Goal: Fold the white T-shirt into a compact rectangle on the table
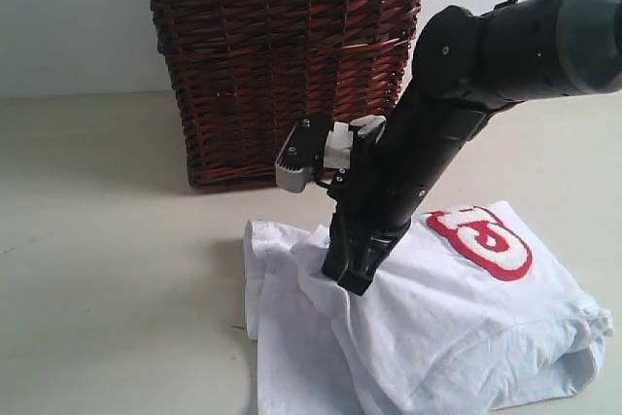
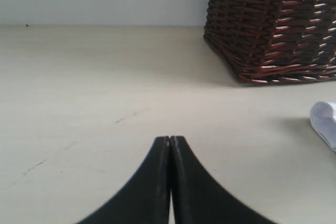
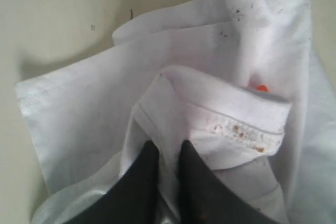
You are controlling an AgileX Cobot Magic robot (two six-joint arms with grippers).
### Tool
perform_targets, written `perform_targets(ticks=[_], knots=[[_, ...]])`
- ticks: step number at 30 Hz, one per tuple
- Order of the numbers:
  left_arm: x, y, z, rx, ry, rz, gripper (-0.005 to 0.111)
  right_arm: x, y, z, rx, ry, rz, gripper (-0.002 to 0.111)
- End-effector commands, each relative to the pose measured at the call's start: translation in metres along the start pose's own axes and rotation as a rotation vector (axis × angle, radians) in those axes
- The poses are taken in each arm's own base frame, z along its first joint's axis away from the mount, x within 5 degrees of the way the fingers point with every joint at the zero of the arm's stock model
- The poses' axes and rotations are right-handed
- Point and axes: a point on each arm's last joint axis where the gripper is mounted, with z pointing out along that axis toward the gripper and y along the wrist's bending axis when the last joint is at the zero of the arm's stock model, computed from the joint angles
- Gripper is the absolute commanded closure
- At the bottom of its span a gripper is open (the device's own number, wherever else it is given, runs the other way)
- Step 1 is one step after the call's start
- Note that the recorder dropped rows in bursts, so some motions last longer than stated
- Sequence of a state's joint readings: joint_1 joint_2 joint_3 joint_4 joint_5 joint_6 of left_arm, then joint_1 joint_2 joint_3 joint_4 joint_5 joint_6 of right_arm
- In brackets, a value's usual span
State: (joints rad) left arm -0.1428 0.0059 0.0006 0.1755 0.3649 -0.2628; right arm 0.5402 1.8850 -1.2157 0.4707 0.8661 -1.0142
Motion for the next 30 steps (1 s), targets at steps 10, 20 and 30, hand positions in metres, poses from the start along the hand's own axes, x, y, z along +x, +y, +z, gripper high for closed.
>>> perform_targets(ticks=[10, 20, 30], knots=[[-0.001, -0.001, 0.0, 0.011, -0.014, -0.003, 0.106, -0.003, -0.009, 0.009, 0.039, -0.058, 0.074, 0.108], [-0.001, -0.001, 0.0, 0.011, -0.014, -0.003, 0.106, -0.057, -0.003, -0.004, 0.167, -0.464, -0.015, 0.108], [-0.001, -0.001, 0.0, 0.011, -0.014, -0.003, 0.106, -0.049, -0.011, 0.05, 0.112, -0.392, 0.045, 0.068]])
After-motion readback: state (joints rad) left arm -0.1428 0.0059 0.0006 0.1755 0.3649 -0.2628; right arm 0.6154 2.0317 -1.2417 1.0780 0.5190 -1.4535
